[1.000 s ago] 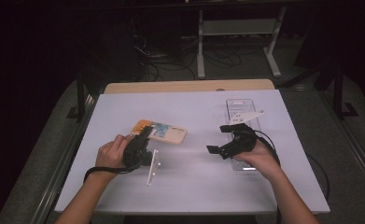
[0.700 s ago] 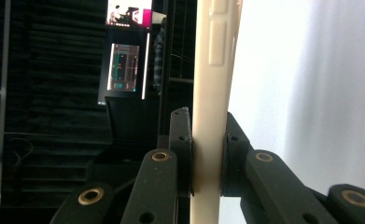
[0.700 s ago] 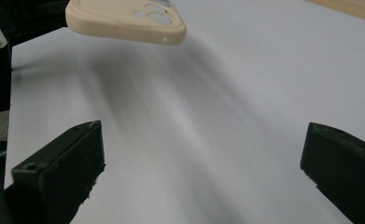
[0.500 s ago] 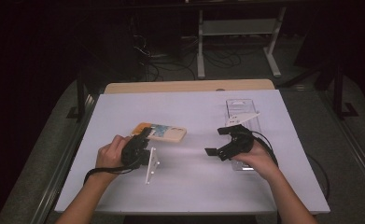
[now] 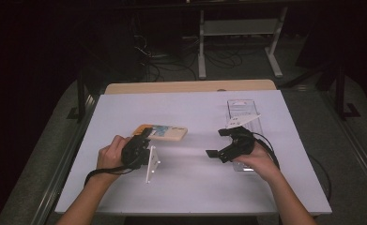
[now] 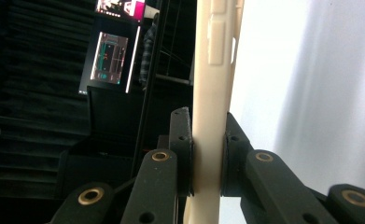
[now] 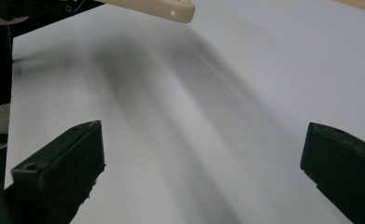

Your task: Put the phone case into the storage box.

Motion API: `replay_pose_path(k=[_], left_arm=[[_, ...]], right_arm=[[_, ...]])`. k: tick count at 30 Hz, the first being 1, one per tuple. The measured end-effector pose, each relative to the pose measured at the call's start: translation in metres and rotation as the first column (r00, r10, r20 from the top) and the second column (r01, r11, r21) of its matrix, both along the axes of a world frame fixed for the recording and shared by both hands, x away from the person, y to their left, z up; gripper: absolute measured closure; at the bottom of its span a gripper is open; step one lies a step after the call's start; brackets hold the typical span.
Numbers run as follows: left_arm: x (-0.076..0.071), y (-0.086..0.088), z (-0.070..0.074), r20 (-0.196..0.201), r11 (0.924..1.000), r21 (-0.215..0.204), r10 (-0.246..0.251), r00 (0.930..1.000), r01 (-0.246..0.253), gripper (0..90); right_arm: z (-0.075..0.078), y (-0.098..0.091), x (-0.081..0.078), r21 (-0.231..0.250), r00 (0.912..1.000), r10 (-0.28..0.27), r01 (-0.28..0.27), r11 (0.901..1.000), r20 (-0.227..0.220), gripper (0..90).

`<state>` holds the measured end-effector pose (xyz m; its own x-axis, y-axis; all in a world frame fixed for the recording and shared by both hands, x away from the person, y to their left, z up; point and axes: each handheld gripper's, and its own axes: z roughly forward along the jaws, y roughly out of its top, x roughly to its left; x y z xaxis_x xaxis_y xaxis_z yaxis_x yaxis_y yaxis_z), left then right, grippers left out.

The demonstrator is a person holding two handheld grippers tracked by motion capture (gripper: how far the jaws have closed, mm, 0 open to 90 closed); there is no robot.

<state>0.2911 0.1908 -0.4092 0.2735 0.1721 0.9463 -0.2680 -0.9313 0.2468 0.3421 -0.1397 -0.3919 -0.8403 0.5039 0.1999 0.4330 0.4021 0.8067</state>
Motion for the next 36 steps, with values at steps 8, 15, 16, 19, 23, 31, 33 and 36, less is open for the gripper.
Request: replay_pose_path(k=[8,15,16,19,23,31,33,36], left_arm=[[0.001,0.0,0.003,-0.036,0.999,-0.044,0.007,0.9993,-0.009,79.0],[0.002,0.0,0.006,-0.075,0.9968,-0.074,0.023,0.9969,-0.029,79.0],[0.002,0.0,0.006,-0.082,0.9961,-0.084,0.022,0.9964,-0.029,79.0],[0.003,0.0,0.007,-0.094,0.9938,-0.108,0.018,0.9954,-0.028,79.0],[0.004,0.001,0.008,-0.124,0.9877,-0.152,0.015,0.9921,-0.034,79.0],[0.006,0.003,0.013,-0.181,0.9776,-0.203,0.016,0.9834,-0.054,79.0],[0.007,0.003,0.014,-0.205,0.9747,-0.215,0.016,0.9786,-0.061,79.0],[0.008,0.003,0.015,-0.241,0.966,-0.25,0.003,0.9704,-0.065,79.0]], right_arm=[[0.0,0.0,0.0,0.004,1.0,0.002,-0.002,1.0,-0.005,0.0],[0.0,0.0,0.0,0.004,1.0,0.006,-0.006,1.0,-0.005,0.0],[0.0,0.0,0.0,0.004,1.0,0.007,-0.007,1.0,-0.005,0.0],[0.0,0.0,0.0,0.006,1.0,0.007,-0.007,1.0,-0.006,0.0],[0.0,0.0,0.0,0.005,0.9999,0.009,-0.009,0.9999,-0.006,0.0],[0.0,0.0,0.0,0.005,0.9999,0.009,-0.009,0.9999,-0.008,0.0],[0.0,0.0,0.0,0.005,0.9999,0.009,-0.009,0.9999,-0.009,0.0],[0.0,0.0,0.0,0.005,0.9999,0.009,-0.009,0.9999,-0.009,0.0]])
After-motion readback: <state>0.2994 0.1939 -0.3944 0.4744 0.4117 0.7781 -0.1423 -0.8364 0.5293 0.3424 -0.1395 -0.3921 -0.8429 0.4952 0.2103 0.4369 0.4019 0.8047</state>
